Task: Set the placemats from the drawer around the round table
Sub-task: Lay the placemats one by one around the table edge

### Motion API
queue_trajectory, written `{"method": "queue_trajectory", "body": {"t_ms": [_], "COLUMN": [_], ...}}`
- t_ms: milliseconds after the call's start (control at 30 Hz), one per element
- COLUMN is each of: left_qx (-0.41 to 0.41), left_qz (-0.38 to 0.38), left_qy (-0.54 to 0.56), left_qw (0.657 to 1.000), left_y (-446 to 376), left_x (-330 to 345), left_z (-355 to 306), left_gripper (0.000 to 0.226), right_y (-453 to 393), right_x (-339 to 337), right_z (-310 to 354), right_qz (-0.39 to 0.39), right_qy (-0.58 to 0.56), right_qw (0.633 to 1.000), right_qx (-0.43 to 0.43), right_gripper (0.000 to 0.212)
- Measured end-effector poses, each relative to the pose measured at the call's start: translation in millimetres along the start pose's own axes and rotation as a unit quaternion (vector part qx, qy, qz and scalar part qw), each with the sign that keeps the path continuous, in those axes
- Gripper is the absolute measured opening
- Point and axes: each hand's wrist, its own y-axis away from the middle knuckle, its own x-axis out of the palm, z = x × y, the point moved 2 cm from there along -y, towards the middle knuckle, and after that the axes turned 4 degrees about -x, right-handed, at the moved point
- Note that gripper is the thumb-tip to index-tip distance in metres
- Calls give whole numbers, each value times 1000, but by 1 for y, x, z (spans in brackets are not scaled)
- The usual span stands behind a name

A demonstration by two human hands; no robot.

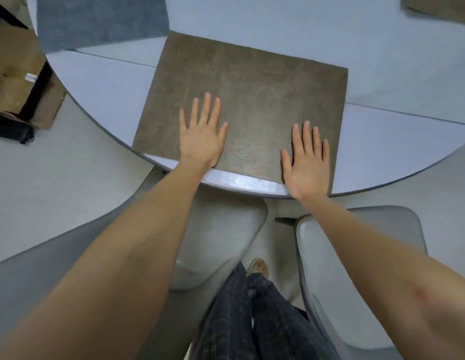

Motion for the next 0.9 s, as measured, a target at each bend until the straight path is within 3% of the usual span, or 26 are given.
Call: {"method": "queue_trajectory", "body": {"t_ms": [167,267,433,633,900], "left_qx": [-87,-85,66,256,506], "left_qz": [98,153,214,148,112], "left_qy": [4,-42,-125,-144,-128], "left_qw": [991,984,967,944,846], "left_y": [34,57,100,159,305], "left_x": [-21,-51,-107,-152,-171], "left_z": [-3,-13,-68,-173,-295], "left_gripper": [61,49,42,37,34], "right_y": [37,44,79,157,358], "right_x": [-17,-37,-90,-148,-217], "right_z": [-49,-59,-75,-117,-174], "right_qz": [73,92,75,95,-26], "right_qy": [5,2,-22,-62,-98], "right_qw": [997,996,996,988,956], "right_qx": [20,20,45,108,275], "right_gripper": [59,55,34,28,27]}}
